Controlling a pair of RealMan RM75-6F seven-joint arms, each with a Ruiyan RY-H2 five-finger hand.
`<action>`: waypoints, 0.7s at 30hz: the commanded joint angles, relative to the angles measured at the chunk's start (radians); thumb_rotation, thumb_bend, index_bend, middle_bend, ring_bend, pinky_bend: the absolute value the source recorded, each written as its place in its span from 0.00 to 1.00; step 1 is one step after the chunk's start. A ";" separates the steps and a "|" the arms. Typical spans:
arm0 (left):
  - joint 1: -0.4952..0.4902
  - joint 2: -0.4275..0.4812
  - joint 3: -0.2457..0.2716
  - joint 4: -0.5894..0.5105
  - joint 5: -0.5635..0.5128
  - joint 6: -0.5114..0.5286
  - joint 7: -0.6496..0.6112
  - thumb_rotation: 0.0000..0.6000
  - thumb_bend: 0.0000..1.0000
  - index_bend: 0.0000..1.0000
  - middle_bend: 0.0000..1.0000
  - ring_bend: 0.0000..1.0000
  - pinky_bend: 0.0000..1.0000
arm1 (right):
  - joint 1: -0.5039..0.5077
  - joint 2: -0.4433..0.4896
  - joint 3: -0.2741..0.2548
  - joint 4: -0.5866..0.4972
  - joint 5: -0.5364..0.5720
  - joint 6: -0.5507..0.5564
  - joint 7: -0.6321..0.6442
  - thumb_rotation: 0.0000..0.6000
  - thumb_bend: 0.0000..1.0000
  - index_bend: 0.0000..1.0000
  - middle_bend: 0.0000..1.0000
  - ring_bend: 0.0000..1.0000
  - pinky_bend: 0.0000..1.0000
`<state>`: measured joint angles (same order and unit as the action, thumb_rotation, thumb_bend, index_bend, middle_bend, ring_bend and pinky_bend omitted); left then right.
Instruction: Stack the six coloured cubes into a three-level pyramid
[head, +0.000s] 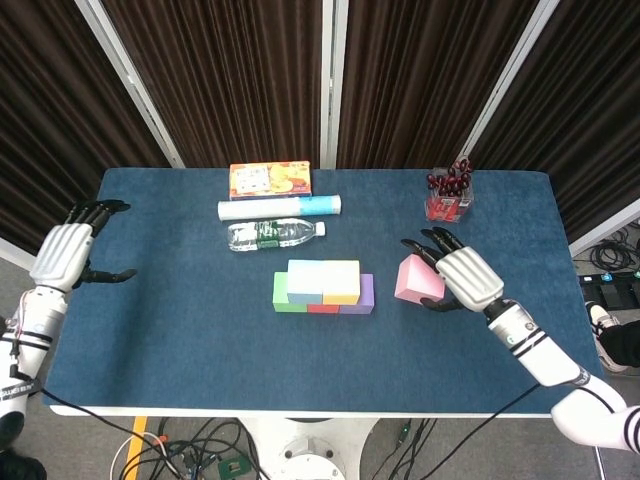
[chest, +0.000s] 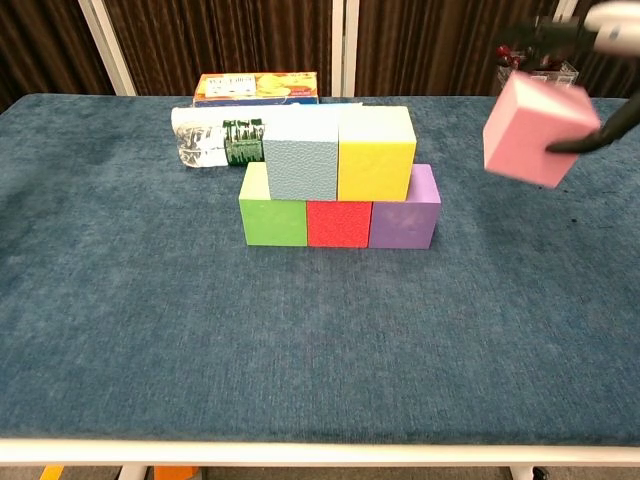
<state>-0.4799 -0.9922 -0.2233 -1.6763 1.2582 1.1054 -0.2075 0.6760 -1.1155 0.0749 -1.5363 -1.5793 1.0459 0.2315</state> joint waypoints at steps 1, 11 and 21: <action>0.003 -0.018 0.007 0.018 0.017 0.039 0.075 1.00 0.09 0.17 0.12 0.08 0.04 | 0.025 0.180 0.052 -0.197 0.019 -0.022 -0.050 1.00 0.19 0.00 0.32 0.01 0.00; 0.034 -0.073 0.046 0.036 0.050 0.136 0.276 1.00 0.09 0.17 0.12 0.08 0.04 | 0.159 0.237 0.140 -0.293 0.085 -0.190 -0.058 1.00 0.19 0.00 0.32 0.01 0.00; 0.134 -0.116 0.131 0.035 0.109 0.235 0.290 1.00 0.09 0.17 0.12 0.08 0.04 | 0.323 0.059 0.185 -0.180 0.176 -0.345 -0.166 1.00 0.19 0.00 0.32 0.01 0.00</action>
<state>-0.3661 -1.1072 -0.1111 -1.6317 1.3498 1.3300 0.1123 0.9733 -1.0205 0.2487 -1.7478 -1.4260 0.7282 0.0914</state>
